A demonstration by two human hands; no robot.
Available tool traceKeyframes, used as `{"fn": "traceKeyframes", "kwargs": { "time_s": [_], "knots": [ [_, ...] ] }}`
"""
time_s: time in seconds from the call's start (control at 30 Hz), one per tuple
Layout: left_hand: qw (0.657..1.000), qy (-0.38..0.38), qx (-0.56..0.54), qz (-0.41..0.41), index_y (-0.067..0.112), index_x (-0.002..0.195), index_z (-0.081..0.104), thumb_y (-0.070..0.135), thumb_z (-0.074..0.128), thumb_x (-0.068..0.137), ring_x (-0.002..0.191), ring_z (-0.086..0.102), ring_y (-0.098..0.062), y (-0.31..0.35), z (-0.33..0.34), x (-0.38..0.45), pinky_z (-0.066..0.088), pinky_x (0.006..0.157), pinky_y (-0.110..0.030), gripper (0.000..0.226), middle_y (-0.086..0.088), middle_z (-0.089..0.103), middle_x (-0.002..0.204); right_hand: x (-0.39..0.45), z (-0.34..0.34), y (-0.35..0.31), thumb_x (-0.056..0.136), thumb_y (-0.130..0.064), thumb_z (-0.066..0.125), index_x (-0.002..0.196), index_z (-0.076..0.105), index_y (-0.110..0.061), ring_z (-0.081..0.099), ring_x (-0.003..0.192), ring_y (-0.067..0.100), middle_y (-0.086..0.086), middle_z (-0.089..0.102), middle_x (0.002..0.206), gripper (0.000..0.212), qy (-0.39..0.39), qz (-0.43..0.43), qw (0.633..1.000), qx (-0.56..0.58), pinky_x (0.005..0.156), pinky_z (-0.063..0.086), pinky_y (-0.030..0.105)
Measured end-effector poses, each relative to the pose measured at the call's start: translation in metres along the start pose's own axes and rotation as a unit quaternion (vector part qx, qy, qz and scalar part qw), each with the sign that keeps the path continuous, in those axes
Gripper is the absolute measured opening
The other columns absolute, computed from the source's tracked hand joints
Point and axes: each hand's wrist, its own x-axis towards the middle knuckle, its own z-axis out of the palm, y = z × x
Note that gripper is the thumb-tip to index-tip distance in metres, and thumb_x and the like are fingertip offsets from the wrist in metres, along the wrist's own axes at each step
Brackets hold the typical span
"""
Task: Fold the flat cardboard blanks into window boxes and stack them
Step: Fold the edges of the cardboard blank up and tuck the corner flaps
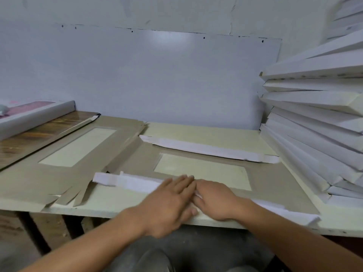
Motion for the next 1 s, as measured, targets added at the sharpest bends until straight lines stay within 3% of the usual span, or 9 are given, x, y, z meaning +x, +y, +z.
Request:
{"fn": "traceKeyframes", "kwargs": {
  "time_s": [0.13, 0.23, 0.37, 0.5, 0.6, 0.67, 0.8, 0.9, 1.0],
  "knots": [
    [0.988, -0.144, 0.007, -0.048, 0.025, 0.155, -0.015, 0.072, 0.014, 0.094, 0.146, -0.024, -0.008, -0.015, 0.025, 0.001, -0.011, 0.121, -0.037, 0.082, 0.007, -0.023, 0.161, -0.003, 0.017, 0.021, 0.101, -0.056, 0.019, 0.153, 0.013, -0.038, 0.021, 0.142, 0.022, -0.007, 0.022, 0.156, 0.055, -0.002, 0.03, 0.999, -0.045, 0.113, 0.021, 0.044],
    [0.983, -0.168, 0.008, -0.069, 0.034, 0.152, -0.019, 0.083, 0.001, 0.081, 0.142, -0.031, -0.004, -0.05, 0.024, -0.012, -0.014, 0.12, -0.038, 0.089, 0.017, -0.029, 0.157, -0.025, 0.02, 0.066, 0.096, -0.066, 0.004, 0.148, -0.019, -0.052, -0.017, 0.15, 0.012, -0.018, -0.012, 0.163, 0.059, -0.067, 0.086, 0.994, -0.031, 0.12, -0.009, 0.051],
    [0.977, -0.176, -0.007, -0.122, 0.042, 0.151, -0.015, 0.083, -0.001, 0.079, 0.143, -0.026, -0.001, -0.103, 0.009, -0.032, -0.014, 0.119, -0.038, 0.084, 0.023, -0.025, 0.156, -0.071, 0.008, 0.132, 0.078, -0.079, -0.009, 0.134, -0.031, -0.06, -0.027, 0.143, 0.004, -0.022, -0.023, 0.159, 0.062, -0.093, 0.189, 0.977, -0.024, 0.117, -0.017, 0.049],
    [0.985, -0.122, 0.035, -0.121, 0.039, 0.155, 0.014, 0.072, 0.021, 0.092, 0.149, 0.006, -0.003, -0.136, 0.004, -0.032, 0.005, 0.122, -0.04, 0.072, 0.018, 0.004, 0.162, -0.101, -0.004, 0.16, 0.084, -0.075, -0.008, 0.147, -0.019, -0.054, -0.018, 0.149, 0.01, -0.018, -0.017, 0.162, 0.067, -0.038, 0.231, 0.971, -0.054, 0.119, -0.012, 0.047],
    [0.997, -0.019, 0.032, -0.06, 0.029, 0.142, 0.052, 0.05, 0.041, 0.1, 0.135, 0.042, -0.015, -0.14, 0.0, -0.023, 0.033, 0.111, -0.029, 0.048, 0.004, 0.047, 0.146, -0.103, -0.009, 0.139, 0.094, -0.069, 0.009, 0.151, 0.025, -0.044, 0.018, 0.146, 0.017, -0.009, 0.024, 0.159, 0.065, 0.087, 0.117, 0.984, -0.104, 0.118, 0.015, 0.043],
    [0.999, 0.012, 0.041, -0.025, 0.022, 0.126, 0.065, 0.046, 0.038, 0.1, 0.115, 0.053, -0.016, -0.137, -0.003, -0.02, 0.044, 0.092, -0.027, 0.045, 0.002, 0.058, 0.124, -0.1, -0.01, 0.114, 0.094, -0.067, 0.03, 0.137, 0.051, -0.04, 0.041, 0.127, 0.014, -0.009, 0.048, 0.137, 0.055, 0.128, 0.028, 0.986, -0.105, 0.104, 0.035, 0.038],
    [0.998, 0.041, 0.05, -0.01, 0.015, 0.097, 0.065, 0.044, 0.031, 0.101, 0.086, 0.056, -0.017, -0.135, -0.007, -0.014, 0.045, 0.071, -0.03, 0.045, 0.002, 0.059, 0.093, -0.084, 0.003, 0.087, 0.102, -0.045, 0.041, 0.108, 0.065, -0.034, 0.055, 0.095, 0.013, -0.014, 0.054, 0.096, 0.028, 0.148, 0.0, 0.983, -0.109, 0.074, 0.046, 0.03],
    [0.997, 0.058, 0.008, -0.053, 0.013, 0.089, 0.059, 0.022, 0.046, 0.1, 0.079, 0.056, -0.023, -0.136, -0.009, -0.003, 0.045, 0.072, -0.038, 0.02, -0.001, 0.061, 0.085, -0.065, -0.004, 0.085, 0.104, -0.041, 0.032, 0.096, 0.061, -0.032, 0.053, 0.092, 0.012, -0.013, 0.054, 0.092, 0.032, 0.111, 0.11, 0.986, -0.051, 0.075, 0.046, 0.031],
    [0.99, 0.045, -0.007, -0.133, 0.015, 0.091, 0.05, 0.018, 0.042, 0.099, 0.074, 0.054, -0.026, -0.125, -0.004, 0.013, 0.042, 0.067, -0.038, 0.011, -0.003, 0.062, 0.083, -0.045, -0.006, 0.073, 0.101, -0.053, 0.019, 0.079, 0.051, -0.028, 0.054, 0.079, 0.015, -0.009, 0.054, 0.08, 0.046, 0.125, 0.124, 0.984, -0.035, 0.069, 0.043, 0.034]
  ]
}}
